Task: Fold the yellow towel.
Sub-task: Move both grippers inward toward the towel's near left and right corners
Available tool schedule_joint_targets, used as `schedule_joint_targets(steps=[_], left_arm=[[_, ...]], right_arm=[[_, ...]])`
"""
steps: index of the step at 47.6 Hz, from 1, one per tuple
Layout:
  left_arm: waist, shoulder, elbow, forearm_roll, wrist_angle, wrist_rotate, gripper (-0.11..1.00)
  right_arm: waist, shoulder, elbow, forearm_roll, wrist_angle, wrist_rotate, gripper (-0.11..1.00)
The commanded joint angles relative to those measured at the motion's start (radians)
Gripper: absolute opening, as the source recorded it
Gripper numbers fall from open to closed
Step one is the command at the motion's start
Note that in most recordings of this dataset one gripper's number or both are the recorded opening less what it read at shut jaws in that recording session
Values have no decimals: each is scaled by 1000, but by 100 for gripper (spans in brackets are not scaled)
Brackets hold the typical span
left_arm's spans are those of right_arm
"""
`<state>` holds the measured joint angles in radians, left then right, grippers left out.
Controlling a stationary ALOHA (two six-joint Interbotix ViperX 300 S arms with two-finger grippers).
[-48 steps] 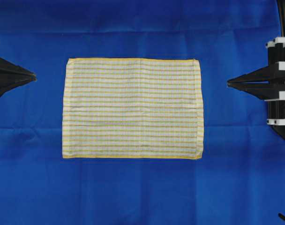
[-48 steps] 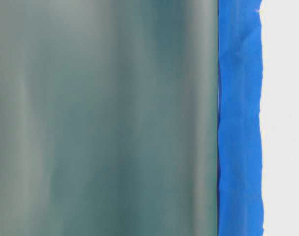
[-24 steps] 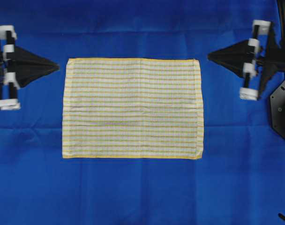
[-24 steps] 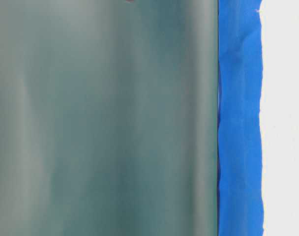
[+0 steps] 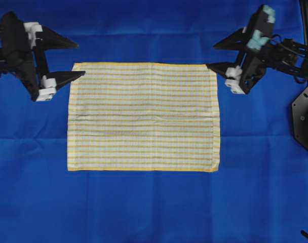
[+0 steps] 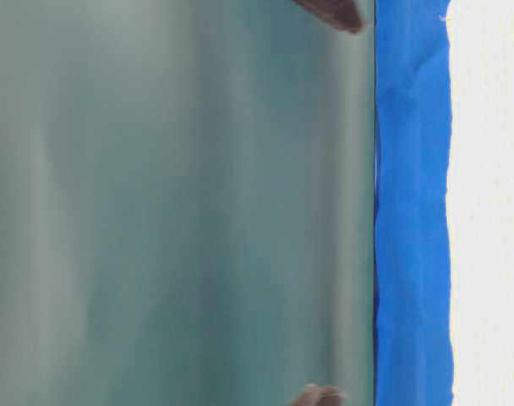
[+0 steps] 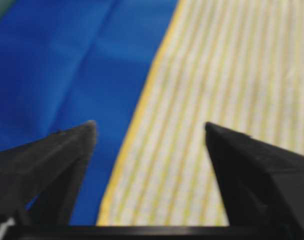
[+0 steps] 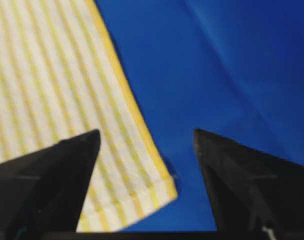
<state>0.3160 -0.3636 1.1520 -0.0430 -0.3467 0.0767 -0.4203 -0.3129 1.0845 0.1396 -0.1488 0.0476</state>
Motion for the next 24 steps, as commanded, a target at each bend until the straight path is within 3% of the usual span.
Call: schedule_joint_targets(steps=[1, 9, 24], left_arm=[[21, 52, -14, -5, -44, -5, 76], [60, 173, -9, -3, -115, -28, 72], [75, 359, -15, -5, -229, -34, 72]], right_arm=[[-15, 44, -23, 3, -29, 2, 76], [-49, 124, -23, 6, -69, 2, 70], [-71, 225, -23, 9, -89, 2, 70]])
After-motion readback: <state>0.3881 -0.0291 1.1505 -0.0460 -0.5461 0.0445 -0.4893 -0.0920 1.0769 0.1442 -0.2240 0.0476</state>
